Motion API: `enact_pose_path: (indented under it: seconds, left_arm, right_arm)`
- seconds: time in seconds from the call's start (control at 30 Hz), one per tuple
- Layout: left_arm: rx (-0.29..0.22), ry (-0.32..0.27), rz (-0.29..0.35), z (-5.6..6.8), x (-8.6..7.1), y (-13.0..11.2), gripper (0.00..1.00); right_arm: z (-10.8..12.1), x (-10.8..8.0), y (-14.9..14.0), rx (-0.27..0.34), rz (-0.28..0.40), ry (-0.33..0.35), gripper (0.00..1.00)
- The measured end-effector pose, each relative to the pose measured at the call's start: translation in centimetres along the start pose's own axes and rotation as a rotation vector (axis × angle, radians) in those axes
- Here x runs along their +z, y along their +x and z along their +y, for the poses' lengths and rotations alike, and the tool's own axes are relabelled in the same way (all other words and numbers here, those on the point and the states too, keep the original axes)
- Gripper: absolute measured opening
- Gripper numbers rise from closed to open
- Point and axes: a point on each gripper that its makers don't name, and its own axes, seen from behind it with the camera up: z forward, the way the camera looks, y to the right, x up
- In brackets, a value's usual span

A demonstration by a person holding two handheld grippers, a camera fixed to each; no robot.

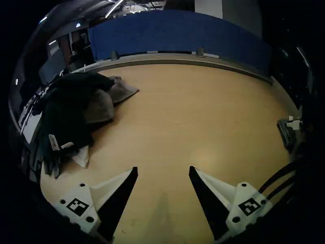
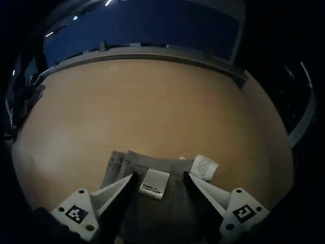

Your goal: Fold towel

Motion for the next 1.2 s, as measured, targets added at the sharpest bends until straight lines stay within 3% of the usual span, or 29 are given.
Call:
enact_pose_path:
  seconds: [0.43,0.8,1.2]
  left_arm:
    - [0.003,-0.014,0.013,0.3,0.0,0.5,0.94]
    - [0.013,-0.032,0.035,1.0,-0.1,1.4,0.94]
    - [-0.004,-0.058,0.103,1.4,-0.4,2.9,0.94]
  right_arm:
    - [-1.8,-8.1,3.6,0.011,0.171,0.001,0.87]
    - [-3.6,-11.5,4.4,0.057,0.294,-0.005,0.87]
    - [-4.5,-15.7,8.4,0.141,0.624,-0.029,0.90]
